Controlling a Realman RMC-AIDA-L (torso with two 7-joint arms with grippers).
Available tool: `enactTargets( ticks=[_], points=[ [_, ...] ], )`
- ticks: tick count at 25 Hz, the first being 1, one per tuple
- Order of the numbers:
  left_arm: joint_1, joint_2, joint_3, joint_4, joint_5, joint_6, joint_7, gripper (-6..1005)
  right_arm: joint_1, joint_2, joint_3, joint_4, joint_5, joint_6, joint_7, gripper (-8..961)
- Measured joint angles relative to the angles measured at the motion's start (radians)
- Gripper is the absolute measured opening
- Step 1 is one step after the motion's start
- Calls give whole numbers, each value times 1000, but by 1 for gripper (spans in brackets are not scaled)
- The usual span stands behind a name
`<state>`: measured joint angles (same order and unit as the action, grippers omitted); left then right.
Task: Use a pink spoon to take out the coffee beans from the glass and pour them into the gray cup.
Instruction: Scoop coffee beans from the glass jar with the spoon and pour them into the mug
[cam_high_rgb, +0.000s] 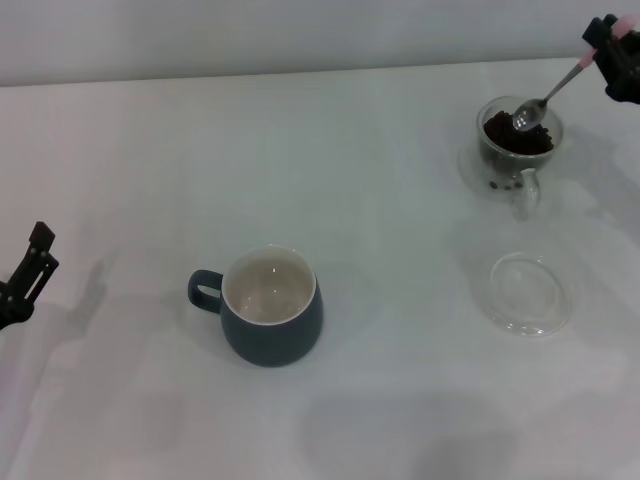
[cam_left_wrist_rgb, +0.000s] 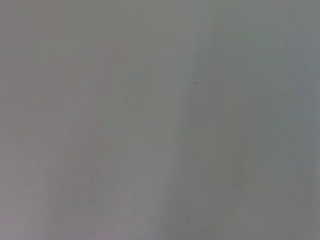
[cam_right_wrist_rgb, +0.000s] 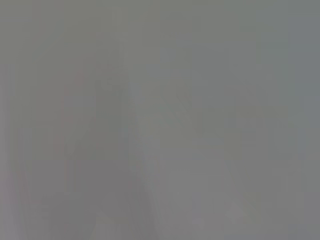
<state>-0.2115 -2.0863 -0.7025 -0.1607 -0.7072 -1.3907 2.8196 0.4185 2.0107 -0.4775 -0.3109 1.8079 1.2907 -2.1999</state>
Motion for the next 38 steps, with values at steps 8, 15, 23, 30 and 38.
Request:
enactTargets(
  ticks=[8,15,23,30,38],
  points=[
    [-8,0,0,0,0,14,0,873,6,2,-29,32,2,-57,-35,156],
    [-10,-1,0,0,0,26,0,873,7,2,-9,70,23,-84,28,159],
    [-13,-2,0,0,-1,32,2,873,9,0,-4,65,25,-163,204,163],
    [-15,-1,0,-2,-1,37,1,873,7,-2,-3,64,28,-168,302,166],
    [-16,-1,0,-2,-2,38,3,872,3,-5,-3,64,34,-202,467,169]
  ],
)
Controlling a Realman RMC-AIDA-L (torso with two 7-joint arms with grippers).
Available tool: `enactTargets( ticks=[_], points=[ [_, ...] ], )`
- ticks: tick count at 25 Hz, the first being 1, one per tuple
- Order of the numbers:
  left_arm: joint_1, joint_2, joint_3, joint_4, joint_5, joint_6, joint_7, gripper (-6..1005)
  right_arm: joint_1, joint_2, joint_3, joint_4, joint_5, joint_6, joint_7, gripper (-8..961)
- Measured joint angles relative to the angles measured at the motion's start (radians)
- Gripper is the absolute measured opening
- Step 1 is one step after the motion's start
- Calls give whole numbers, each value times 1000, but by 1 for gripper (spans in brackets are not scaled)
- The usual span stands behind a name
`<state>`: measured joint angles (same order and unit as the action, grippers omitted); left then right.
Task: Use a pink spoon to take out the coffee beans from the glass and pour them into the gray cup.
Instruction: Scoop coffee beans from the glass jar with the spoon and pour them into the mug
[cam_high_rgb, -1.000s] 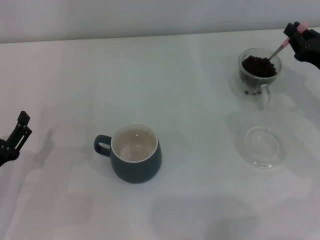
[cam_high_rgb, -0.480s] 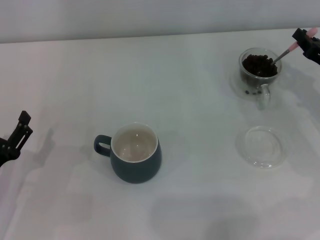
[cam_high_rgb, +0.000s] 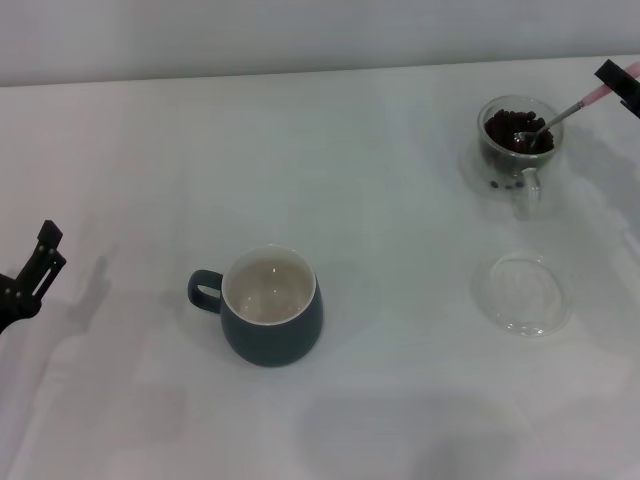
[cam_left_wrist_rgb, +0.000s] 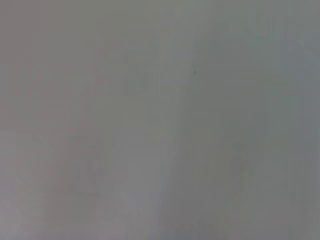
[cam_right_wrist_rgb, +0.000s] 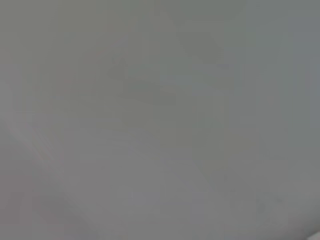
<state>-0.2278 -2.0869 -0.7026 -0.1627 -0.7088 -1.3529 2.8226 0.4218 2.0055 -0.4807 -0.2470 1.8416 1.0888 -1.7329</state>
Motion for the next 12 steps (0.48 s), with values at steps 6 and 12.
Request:
enactTargets(
  ticks=[6,12],
  points=[
    [-3,2,0,0,0,0,1,872,6,-4,-11,0,-5,-41,97,172],
    [-5,2,0,1,0,0,2,872,7,-3,-6,3,-1,-66,212,174]
  ],
)
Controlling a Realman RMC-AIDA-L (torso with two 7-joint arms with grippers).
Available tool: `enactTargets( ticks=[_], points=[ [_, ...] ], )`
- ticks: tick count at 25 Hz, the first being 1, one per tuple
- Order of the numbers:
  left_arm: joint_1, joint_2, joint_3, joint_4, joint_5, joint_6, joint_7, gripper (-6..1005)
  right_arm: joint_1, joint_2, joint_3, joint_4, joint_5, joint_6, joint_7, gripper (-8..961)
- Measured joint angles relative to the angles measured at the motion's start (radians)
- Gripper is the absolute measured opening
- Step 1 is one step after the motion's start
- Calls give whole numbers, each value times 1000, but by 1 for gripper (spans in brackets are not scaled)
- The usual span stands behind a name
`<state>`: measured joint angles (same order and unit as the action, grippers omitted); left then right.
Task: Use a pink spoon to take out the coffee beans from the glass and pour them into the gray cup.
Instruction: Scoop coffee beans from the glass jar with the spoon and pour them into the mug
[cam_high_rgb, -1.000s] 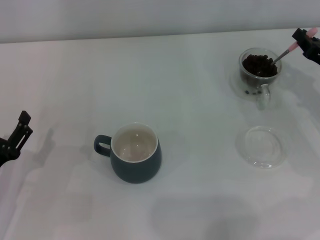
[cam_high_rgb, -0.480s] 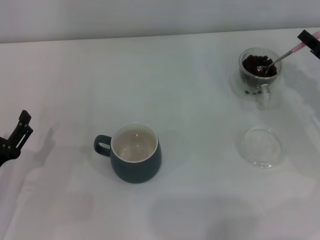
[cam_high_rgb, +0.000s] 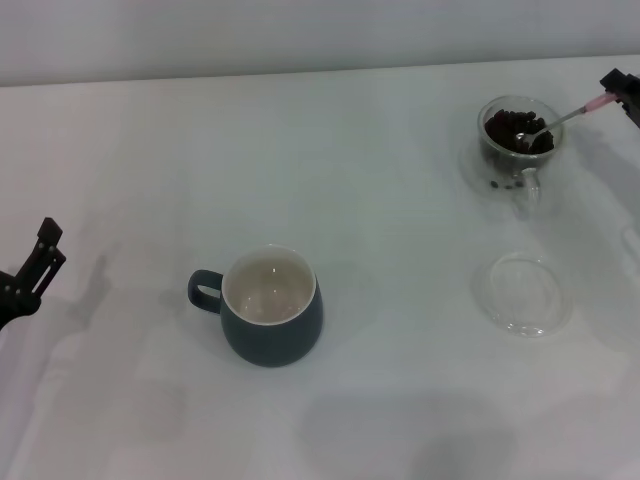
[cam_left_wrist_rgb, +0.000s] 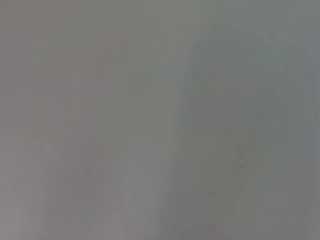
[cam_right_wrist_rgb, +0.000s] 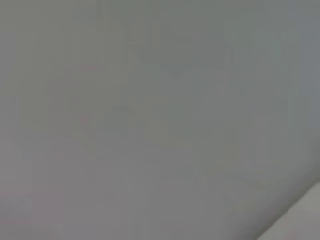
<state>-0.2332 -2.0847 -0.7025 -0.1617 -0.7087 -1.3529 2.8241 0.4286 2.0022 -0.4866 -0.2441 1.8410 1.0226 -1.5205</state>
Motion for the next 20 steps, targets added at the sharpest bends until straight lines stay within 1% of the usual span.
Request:
enactTargets(
  ticks=[5,8,11,20],
  points=[
    [-3,1,-1,1,-5,0,0,872,0,2,-1,-1,1,0,66,176],
    [-11,2,-2,8,-12,0,0,872,3,-2,-4,-2,-4,0,135,177],
    [-14,2,-2,10,-14,0,0,872,2,1,1,-2,-2,-2,164,179],
    [-19,3,-2,13,-39,1,0,872,5,0,7,-11,3,-62,252,182]
  ],
)
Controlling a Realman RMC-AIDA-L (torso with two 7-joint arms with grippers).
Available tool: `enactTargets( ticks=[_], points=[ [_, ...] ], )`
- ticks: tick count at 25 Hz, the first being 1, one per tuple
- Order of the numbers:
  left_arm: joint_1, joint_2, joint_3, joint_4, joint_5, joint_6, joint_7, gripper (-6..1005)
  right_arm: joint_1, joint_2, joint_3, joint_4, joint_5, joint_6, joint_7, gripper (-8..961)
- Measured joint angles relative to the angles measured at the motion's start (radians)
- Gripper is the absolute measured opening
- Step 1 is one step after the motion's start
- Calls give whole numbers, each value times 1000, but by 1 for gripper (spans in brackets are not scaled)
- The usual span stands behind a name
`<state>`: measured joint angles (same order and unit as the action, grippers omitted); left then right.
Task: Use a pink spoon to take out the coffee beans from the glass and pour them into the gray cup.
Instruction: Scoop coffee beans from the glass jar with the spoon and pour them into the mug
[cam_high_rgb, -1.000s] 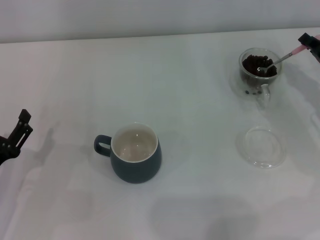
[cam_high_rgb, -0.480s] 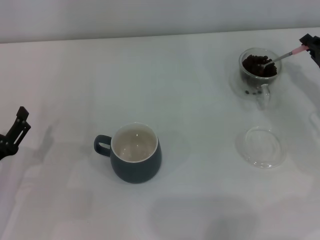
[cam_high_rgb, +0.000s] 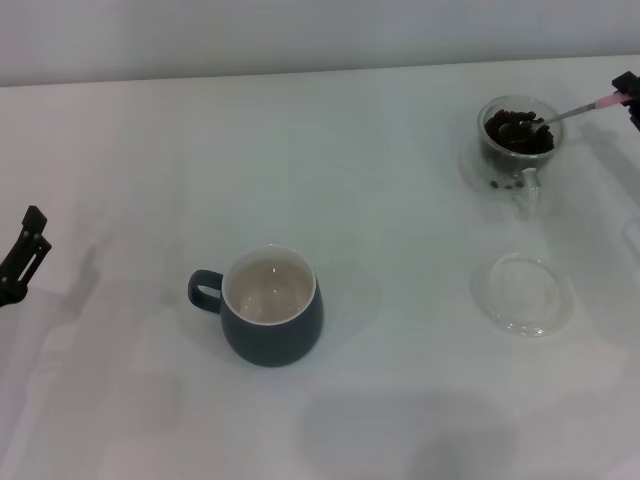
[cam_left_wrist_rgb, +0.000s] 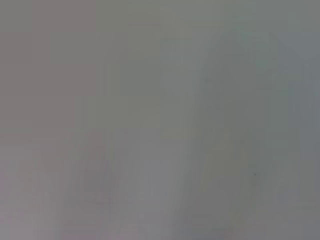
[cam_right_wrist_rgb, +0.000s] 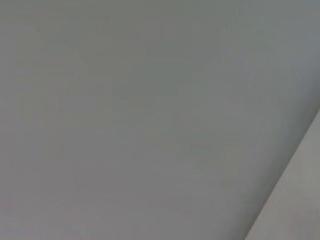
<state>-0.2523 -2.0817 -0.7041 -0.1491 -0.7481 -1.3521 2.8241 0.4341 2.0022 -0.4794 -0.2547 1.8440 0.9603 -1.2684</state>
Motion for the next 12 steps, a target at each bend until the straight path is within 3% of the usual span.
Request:
enactTargets(
  ticks=[12],
  points=[
    [-10,0,0,23,-1,5,0,873,7,-10,1,-18,13,-36,102,188]
  ],
)
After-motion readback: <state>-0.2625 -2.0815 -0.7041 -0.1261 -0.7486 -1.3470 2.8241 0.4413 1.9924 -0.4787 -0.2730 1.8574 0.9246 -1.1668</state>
